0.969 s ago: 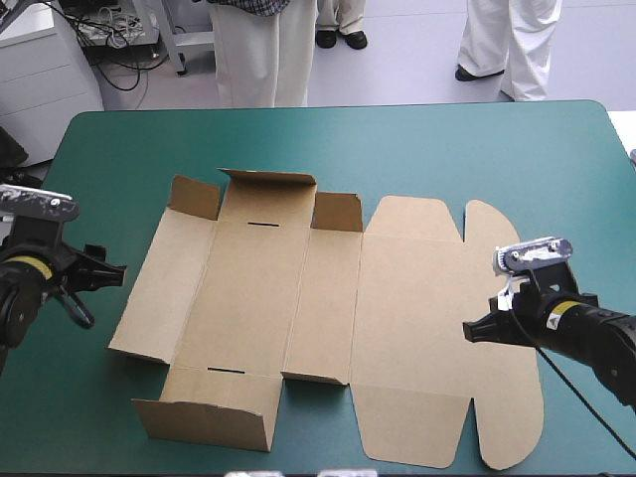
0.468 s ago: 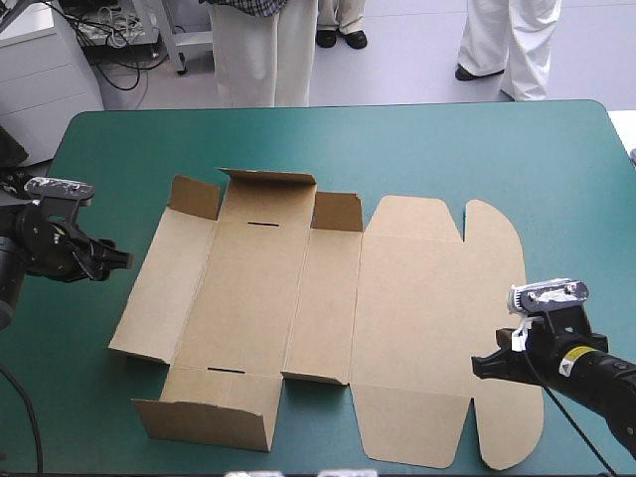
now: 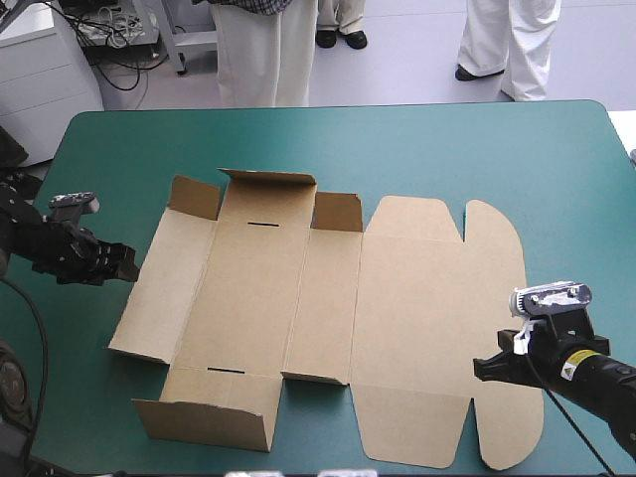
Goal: Fold the box
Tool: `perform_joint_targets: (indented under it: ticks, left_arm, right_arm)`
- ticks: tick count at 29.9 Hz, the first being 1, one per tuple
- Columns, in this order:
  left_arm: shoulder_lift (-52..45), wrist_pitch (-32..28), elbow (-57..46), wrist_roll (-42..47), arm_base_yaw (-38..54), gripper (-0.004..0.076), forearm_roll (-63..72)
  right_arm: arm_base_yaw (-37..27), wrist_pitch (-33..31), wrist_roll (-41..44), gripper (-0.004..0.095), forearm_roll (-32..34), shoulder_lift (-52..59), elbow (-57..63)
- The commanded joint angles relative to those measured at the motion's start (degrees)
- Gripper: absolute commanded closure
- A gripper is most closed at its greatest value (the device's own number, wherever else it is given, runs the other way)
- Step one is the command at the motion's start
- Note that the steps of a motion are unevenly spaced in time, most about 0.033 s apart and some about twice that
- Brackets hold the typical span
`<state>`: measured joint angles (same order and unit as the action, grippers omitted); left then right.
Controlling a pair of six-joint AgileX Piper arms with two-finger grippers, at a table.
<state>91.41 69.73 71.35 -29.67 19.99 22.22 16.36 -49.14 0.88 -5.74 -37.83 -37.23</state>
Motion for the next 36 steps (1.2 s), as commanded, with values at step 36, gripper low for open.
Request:
perform_joint_targets:
  ticks: [36]
  left_arm:
    - [3.2,5.1,-7.3,-0.4,-7.6,0.0253,12.3]
  right_arm:
    - [-0.3,4.9,-0.1,0.0912,-0.3,0.3,-1.4]
